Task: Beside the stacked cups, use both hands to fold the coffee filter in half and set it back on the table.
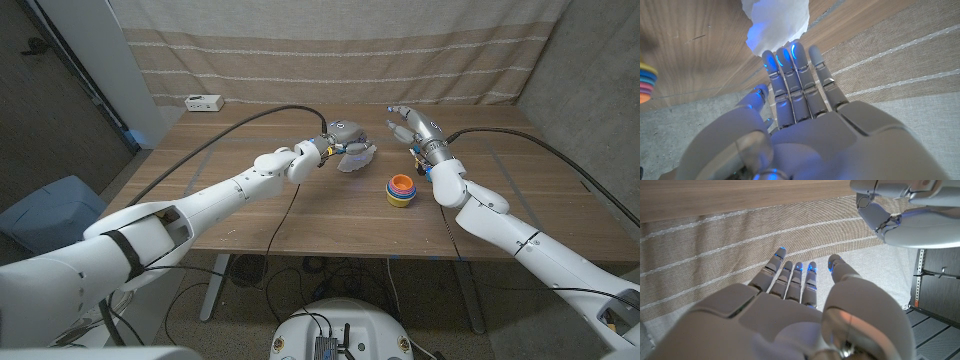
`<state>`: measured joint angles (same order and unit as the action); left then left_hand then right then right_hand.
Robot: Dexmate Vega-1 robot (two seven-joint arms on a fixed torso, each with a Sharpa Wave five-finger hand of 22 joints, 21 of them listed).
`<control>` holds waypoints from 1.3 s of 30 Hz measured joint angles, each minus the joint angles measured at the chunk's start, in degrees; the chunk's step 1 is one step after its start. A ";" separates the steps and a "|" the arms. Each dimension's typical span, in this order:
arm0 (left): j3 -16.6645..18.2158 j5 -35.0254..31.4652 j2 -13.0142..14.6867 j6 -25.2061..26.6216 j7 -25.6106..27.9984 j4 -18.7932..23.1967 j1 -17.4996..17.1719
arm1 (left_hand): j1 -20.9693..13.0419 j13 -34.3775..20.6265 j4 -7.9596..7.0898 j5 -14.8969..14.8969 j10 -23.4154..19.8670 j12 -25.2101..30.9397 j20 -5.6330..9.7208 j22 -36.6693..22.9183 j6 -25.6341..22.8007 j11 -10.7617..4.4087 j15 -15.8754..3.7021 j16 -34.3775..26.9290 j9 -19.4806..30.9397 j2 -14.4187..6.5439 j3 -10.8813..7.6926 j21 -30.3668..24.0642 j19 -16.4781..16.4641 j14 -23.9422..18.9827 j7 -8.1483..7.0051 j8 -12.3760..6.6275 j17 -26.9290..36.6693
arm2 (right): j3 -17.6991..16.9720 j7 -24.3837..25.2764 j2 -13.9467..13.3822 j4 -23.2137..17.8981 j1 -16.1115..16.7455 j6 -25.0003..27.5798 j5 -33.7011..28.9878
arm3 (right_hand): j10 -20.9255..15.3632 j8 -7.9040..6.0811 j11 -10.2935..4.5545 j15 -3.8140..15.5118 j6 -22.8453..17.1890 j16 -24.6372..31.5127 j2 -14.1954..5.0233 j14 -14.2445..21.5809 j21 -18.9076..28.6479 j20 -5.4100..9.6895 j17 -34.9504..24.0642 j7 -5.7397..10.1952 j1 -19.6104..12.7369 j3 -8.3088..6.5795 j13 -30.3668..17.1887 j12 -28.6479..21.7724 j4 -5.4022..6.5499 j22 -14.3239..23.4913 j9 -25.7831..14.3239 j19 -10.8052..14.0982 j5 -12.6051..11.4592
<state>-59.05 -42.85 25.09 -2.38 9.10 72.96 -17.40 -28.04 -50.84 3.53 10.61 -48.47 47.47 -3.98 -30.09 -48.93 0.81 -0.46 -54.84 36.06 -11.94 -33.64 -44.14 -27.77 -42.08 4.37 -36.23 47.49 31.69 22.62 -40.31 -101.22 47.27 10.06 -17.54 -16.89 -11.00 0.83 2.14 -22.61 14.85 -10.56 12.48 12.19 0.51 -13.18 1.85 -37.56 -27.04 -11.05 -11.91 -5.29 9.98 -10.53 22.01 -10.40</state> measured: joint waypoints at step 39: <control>-6.57 4.14 -5.79 3.78 -19.87 -9.47 7.79 | -2.01 3.32 -2.75 0.21 -5.98 -0.25 0.89 -2.29 -5.96 0.16 0.26 -1.72 -1.96 0.83 -0.40 -11.11 -4.37 -7.07 1.27 -2.46 -5.04 | 0.50 -0.29 -0.01 0.85 -0.96 0.60 -0.53 | -0.42 0.00 -0.01 0.00 -0.42 0.00 0.00 0.00 0.00 0.00 0.00 0.00 0.00 0.00 0.00 0.27 0.00 0.00 0.00 0.00 0.00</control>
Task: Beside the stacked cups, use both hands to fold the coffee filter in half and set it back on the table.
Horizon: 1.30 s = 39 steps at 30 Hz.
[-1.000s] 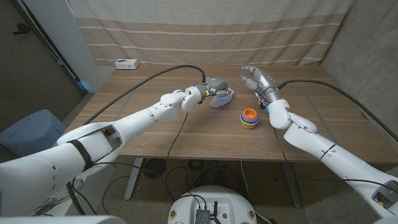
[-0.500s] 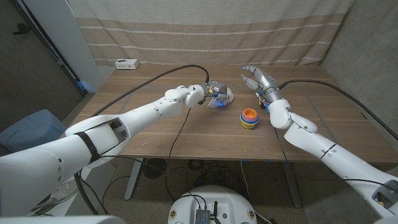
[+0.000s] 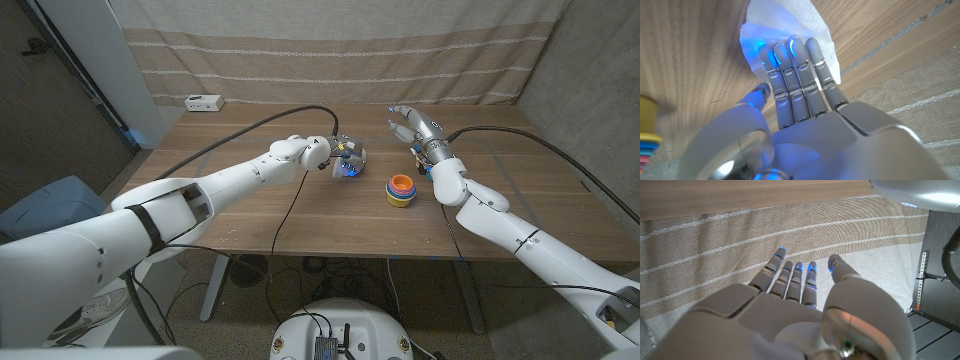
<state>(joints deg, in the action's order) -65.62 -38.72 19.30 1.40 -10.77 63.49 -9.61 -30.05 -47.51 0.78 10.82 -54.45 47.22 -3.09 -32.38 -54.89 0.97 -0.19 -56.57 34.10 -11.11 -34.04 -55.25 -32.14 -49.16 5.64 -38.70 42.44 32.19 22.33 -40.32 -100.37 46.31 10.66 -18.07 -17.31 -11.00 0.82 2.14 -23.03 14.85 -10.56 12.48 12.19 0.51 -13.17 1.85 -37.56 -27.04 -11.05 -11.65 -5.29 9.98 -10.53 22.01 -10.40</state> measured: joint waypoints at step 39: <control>11.20 15.29 5.50 -4.74 3.77 11.10 -6.97 | 5.45 10.28 -4.01 0.00 6.43 -10.31 -3.17 7.18 5.92 3.48 1.33 10.19 -7.80 0.91 -2.27 2.24 9.26 6.69 1.50 7.57 -11.49 | 0.37 -0.47 -0.15 -0.58 -0.19 0.38 -0.53 | 0.00 0.00 0.00 0.00 0.01 0.00 0.00 0.00 0.00 0.00 0.00 0.00 0.00 0.00 0.00 -0.01 0.00 0.00 0.00 0.00 0.00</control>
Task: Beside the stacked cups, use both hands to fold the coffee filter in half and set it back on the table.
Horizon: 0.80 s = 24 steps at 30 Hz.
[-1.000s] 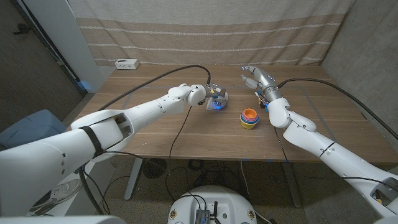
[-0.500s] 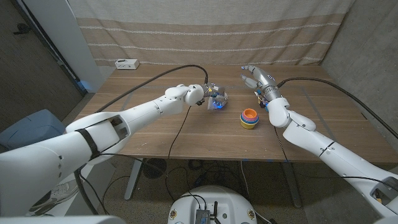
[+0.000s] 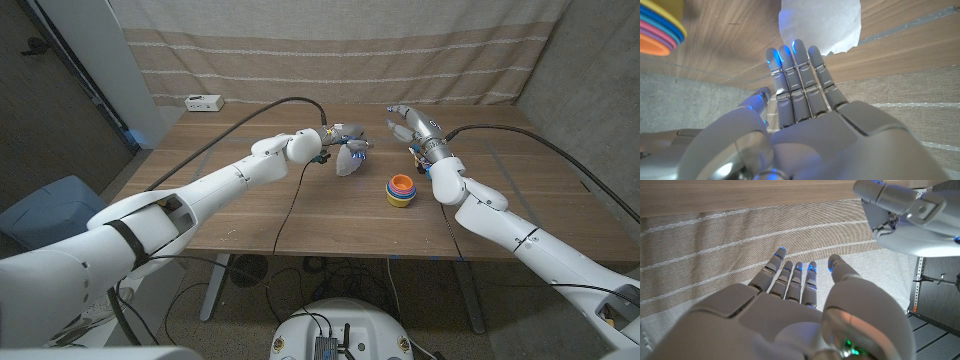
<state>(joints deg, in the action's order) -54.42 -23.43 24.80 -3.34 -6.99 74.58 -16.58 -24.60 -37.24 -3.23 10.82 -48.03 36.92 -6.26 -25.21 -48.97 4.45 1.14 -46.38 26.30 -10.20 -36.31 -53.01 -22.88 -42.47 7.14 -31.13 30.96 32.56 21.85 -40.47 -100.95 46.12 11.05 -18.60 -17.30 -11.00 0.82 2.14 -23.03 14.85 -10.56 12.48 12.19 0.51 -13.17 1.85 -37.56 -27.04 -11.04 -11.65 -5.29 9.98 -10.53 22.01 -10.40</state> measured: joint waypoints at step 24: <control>8.65 7.74 4.15 -4.06 6.82 6.32 -8.53 | 11.13 17.85 0.30 -0.49 31.30 -24.34 -3.20 14.56 31.66 -2.78 1.69 29.71 -14.93 3.46 -3.79 10.60 17.26 26.76 -9.28 21.00 -19.51 | -2.91 1.03 1.26 0.44 2.57 -5.35 6.48 | 0.00 0.22 0.00 0.00 0.00 0.00 0.00 0.00 0.00 0.00 0.00 0.00 0.00 0.00 0.00 0.22 0.00 0.00 0.00 0.00 0.00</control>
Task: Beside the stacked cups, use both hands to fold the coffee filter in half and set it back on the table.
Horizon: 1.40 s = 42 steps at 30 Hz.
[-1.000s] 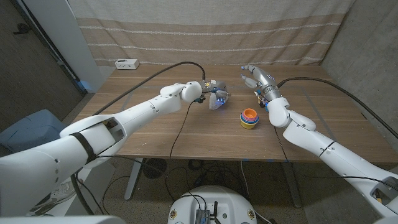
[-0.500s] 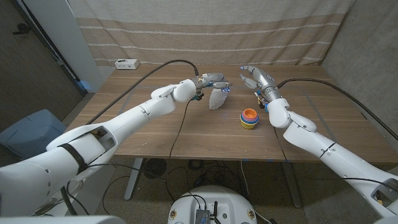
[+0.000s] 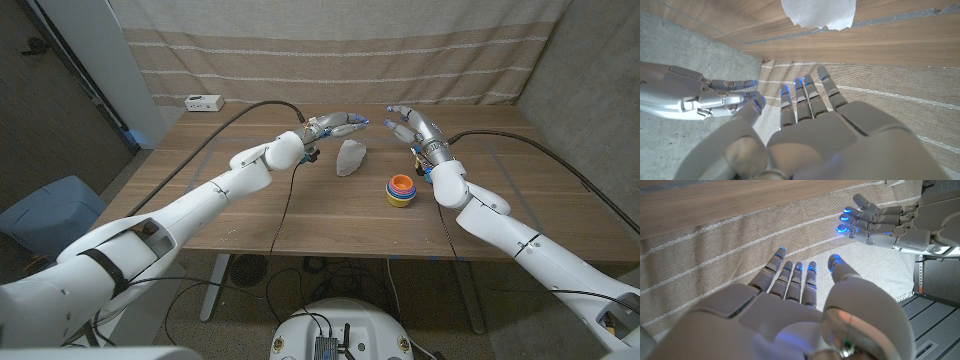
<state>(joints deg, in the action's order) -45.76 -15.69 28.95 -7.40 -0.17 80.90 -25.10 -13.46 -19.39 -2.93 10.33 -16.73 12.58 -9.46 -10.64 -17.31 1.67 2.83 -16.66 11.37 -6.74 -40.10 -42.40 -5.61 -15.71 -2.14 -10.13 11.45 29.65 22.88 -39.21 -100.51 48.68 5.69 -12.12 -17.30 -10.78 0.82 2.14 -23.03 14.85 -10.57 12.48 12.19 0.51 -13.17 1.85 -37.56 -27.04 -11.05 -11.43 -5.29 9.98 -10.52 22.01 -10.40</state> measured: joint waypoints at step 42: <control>12.87 14.26 -3.28 -29.60 16.53 -14.54 -10.47 | 2.25 7.72 0.89 -0.15 5.75 -0.87 6.96 0.53 5.44 -0.35 -2.31 5.67 -1.37 -1.65 -1.71 4.28 1.45 7.18 3.52 -0.36 -1.06 | -5.67 -4.17 7.51 7.68 4.32 -18.34 23.55 | 1.95 0.23 5.24 -3.07 2.56 0.00 0.99 0.42 0.00 0.32 -0.28 -3.21 6.73 2.68 0.00 0.18 4.04 0.14 0.00 0.32 0.00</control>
<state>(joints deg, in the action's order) -32.90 -1.43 25.67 -37.00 16.36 66.36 -35.57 -11.21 -11.67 -2.05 10.18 -10.98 11.71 -2.50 -10.11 -11.87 1.32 0.52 -10.99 10.00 -8.39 -41.81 -38.13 -4.17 -8.52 1.38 -10.49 10.38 23.97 18.72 -31.70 -92.83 53.00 -12.65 11.44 -15.35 -10.55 6.06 -0.93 -20.46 14.85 -9.57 12.90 12.19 0.83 -13.44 -1.36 -30.83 -24.36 -11.04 -11.25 -1.25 10.12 -10.53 22.33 -10.40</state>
